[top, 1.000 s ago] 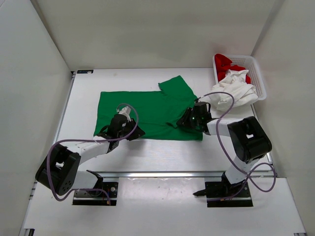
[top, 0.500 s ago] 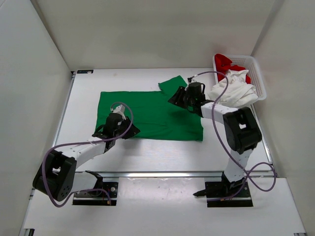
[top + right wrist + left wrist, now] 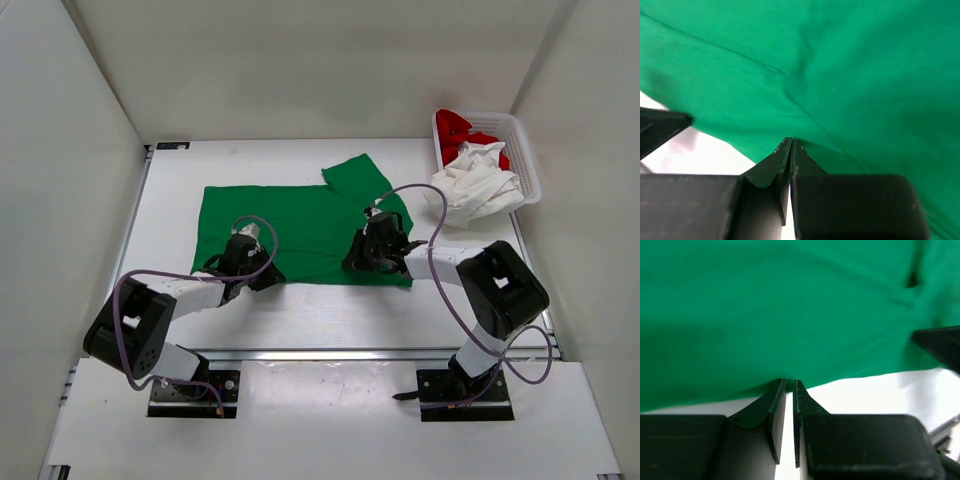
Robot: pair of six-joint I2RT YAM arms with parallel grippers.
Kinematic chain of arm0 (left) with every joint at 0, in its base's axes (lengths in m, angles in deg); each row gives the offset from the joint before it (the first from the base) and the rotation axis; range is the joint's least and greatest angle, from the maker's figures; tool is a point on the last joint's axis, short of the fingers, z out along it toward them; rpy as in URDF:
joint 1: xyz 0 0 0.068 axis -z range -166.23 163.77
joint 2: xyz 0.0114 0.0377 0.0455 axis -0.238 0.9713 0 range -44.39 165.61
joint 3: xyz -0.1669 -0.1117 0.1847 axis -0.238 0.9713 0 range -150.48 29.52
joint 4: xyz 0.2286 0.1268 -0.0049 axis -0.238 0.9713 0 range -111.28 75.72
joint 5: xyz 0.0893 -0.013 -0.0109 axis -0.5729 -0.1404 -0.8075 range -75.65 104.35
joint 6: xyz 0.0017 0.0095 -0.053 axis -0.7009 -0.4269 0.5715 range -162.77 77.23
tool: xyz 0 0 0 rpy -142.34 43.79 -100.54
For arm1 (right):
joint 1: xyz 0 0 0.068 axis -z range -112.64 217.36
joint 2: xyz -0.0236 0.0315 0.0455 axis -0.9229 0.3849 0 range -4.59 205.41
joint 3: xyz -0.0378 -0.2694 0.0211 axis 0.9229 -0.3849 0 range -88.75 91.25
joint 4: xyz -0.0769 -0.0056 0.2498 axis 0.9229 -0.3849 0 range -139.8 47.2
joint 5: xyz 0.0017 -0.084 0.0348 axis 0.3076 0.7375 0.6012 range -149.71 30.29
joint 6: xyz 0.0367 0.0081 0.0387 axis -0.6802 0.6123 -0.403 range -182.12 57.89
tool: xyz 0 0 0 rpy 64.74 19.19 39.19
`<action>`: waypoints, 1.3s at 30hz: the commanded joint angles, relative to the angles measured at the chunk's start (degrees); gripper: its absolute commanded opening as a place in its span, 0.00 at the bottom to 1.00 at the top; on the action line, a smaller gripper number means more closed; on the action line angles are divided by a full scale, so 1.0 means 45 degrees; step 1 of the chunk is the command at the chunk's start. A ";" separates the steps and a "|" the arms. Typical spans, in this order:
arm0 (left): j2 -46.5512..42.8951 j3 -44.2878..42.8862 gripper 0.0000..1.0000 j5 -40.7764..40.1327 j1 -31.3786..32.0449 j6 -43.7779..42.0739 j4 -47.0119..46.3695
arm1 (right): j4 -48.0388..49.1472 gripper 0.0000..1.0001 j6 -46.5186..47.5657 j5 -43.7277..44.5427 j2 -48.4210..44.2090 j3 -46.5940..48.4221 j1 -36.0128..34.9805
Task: Fold and stack the t-shirts
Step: Fold the flattened tshirt in 1/3 of the way, then grap the side of the flattened tshirt furthest away from the robot with both arms
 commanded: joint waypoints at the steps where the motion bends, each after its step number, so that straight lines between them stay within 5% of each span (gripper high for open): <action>1: -0.0111 0.0922 0.22 -0.0012 -0.0377 0.0063 0.0332 | -0.0481 0.00 0.0369 0.0431 0.0242 0.0149 -0.0101; 13: -0.5009 0.3855 0.24 -0.0131 0.0501 0.1723 0.2244 | -0.1477 0.00 -0.0723 0.0159 -0.1924 -0.2233 -0.1040; 17: -0.5465 0.2162 0.23 0.0028 -0.1135 0.0382 0.3179 | -0.1048 0.05 -0.0493 -0.0932 -0.2316 -0.1555 -0.0476; 24: -0.0922 -0.3657 0.26 0.1217 -0.4201 0.0335 0.2231 | -0.1010 0.07 0.0798 -0.1130 -0.1229 0.2349 0.1047; 34: 0.5780 -1.0455 0.50 -0.2045 -0.6879 -0.1302 0.4705 | -0.1320 0.06 0.2164 -0.2224 0.2055 0.6473 0.2493; 39: 0.7621 -1.3286 0.52 -0.2648 -0.7332 -0.2277 0.5760 | -0.1010 0.05 0.1893 -0.2712 0.2995 0.6985 0.3254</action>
